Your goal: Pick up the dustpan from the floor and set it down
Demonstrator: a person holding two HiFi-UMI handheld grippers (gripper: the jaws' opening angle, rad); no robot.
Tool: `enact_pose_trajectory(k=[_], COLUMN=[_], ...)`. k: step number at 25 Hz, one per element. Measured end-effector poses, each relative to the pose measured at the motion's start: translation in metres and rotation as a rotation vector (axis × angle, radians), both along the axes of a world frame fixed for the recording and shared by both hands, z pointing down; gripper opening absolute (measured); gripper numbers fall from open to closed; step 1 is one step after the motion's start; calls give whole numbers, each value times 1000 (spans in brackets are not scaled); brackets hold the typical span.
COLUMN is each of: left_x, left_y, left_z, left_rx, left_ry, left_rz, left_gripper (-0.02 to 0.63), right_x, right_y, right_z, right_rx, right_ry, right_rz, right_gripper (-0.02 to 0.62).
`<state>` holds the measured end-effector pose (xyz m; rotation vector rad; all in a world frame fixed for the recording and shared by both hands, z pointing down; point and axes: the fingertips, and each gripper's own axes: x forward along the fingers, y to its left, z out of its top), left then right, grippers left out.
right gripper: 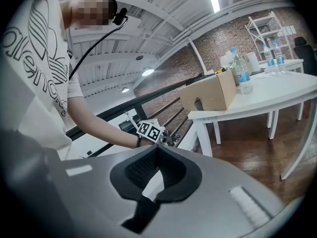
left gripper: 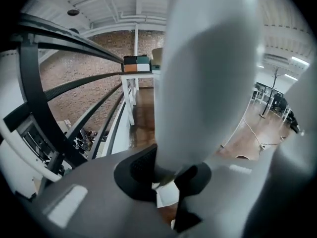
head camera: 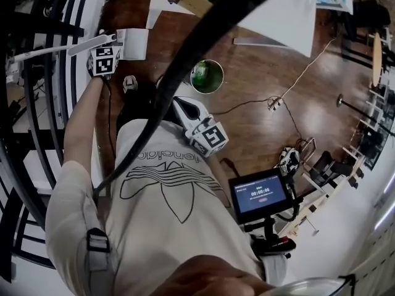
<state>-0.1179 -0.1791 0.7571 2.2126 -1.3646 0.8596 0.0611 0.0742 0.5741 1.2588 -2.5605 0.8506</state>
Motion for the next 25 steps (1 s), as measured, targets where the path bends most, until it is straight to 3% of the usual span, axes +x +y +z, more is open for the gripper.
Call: enact_pose_trajectory(k=[2, 4, 6, 9, 12, 13, 14, 17, 19, 21, 23, 25], left_x=[-5, -12, -17, -22, -32, -33, -28, 17, 53, 82, 102, 117], left_y=[-3, -1, 7, 26, 53, 61, 69, 90, 109, 125, 139, 150], left_z=[0, -12, -28, -50, -74, -84, -96, -144, -180, -209, -222, -223], left_rx=[-20, -3, 34, 73, 113, 131, 144, 162, 194, 208, 192, 192], left_ry=[-26, -91, -141, -173, -192, -175, -121, 142, 269, 384, 460, 458], left_rz=[-12, -10, 12, 13, -24, -29, -22, 96, 210, 255, 257, 293], left_gripper=[73, 151, 129, 176, 174, 119, 20, 20, 20, 20, 20, 20], right_x=[0, -2, -6, -5, -4, -4, -4, -6, -7, -5, -4, -6], right_y=[-1, -5, -11, -27, -39, -44, -49, -65, -70, -73, -76, -79], right_z=[1, -1, -8, -23, -36, -41, -46, -60, -63, -62, -63, -65], right_rx=[19, 45, 78, 136, 179, 191, 204, 272, 302, 307, 306, 310], right_ry=[4, -1, -12, -35, -65, -76, -83, -68, -54, -44, -45, -44], right_rz=[-5, -6, -5, 4, 8, 5, 0, -37, -48, -53, -44, -38], right_gripper=[2, 3, 3, 2, 3, 2, 2, 2, 1, 0, 1, 2])
